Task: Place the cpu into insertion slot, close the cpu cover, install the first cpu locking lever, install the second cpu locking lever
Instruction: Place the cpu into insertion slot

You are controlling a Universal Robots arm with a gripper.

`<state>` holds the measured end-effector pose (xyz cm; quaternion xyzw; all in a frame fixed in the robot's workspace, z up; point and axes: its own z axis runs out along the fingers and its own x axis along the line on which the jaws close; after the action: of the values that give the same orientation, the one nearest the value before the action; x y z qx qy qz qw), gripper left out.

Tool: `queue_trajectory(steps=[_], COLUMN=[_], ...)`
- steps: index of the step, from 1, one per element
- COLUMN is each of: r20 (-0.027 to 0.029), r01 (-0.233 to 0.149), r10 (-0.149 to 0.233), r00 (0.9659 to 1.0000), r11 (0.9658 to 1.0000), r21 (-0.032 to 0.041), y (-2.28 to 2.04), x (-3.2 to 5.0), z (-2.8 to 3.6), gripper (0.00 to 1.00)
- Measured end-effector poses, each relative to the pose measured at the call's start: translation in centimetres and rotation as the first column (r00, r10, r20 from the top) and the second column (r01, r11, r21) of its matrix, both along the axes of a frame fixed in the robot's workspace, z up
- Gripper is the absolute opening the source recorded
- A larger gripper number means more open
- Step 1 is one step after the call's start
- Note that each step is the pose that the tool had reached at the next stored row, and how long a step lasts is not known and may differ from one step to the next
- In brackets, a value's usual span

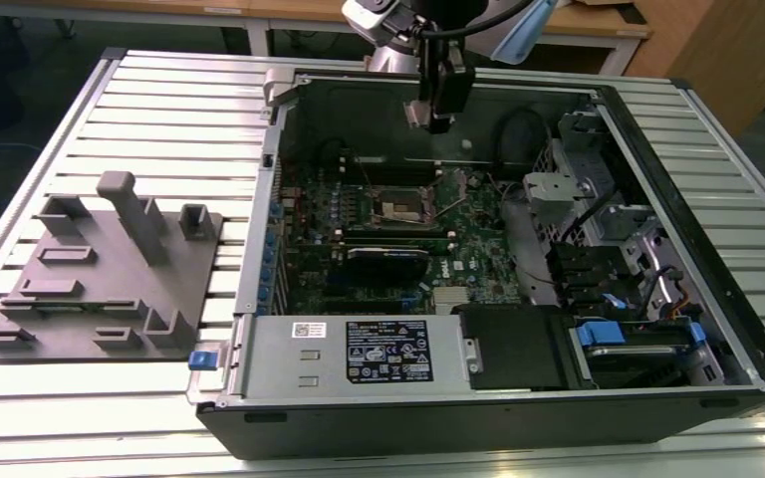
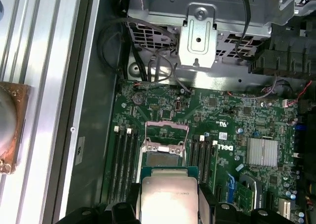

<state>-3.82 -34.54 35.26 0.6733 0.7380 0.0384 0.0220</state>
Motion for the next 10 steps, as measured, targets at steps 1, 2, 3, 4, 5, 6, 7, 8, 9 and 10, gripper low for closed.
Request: queue_trajectory(steps=[1, 2, 3, 4, 5, 6, 7, 8, 9, 10], r20=[0.0, 0.0, 0.0, 0.0, 0.0, -0.0001, 0.0, -0.0001, -0.0001, 0.0], r01=[0.001, 0.003, 0.003, 0.004, 0.005, 0.006, 0.007, 0.008, 0.009, 0.01], r10=[-0.001, -0.003, -0.003, -0.004, -0.005, -0.006, -0.007, -0.008, -0.009, -0.01], r00=[1.0, 1.0, 1.0, 1.0, 1.0, 1.0, 1.0, 1.0, 1.0, 1.0], r11=[1.0, 1.0, 1.0, 1.0, 1.0, 1.0, 1.0, 1.0, 1.0, 1.0], r21=[0.0, -0.0001, -0.0001, 0.0, 0.0, -0.0001, -0.0001, -0.0002, -0.0002, 0.0], y=[0.0, 0.0, 0.0, 0.0, 0.0, 0.0, 0.0, 0.0, 0.0, 0.0], x=[0.0, 0.0, 0.0, 0.0, 0.0, 0.0, 0.0, 0.0, 0.0, 0.0], z=[-0.02, -0.05, -0.08, -0.11, -0.13, -0.16, -0.18, -0.19, -0.21, -0.24], gripper=[0.54, 0.54, 0.54, 0.54, 0.54, 0.54, 0.54, 0.54, 0.54, 0.54])
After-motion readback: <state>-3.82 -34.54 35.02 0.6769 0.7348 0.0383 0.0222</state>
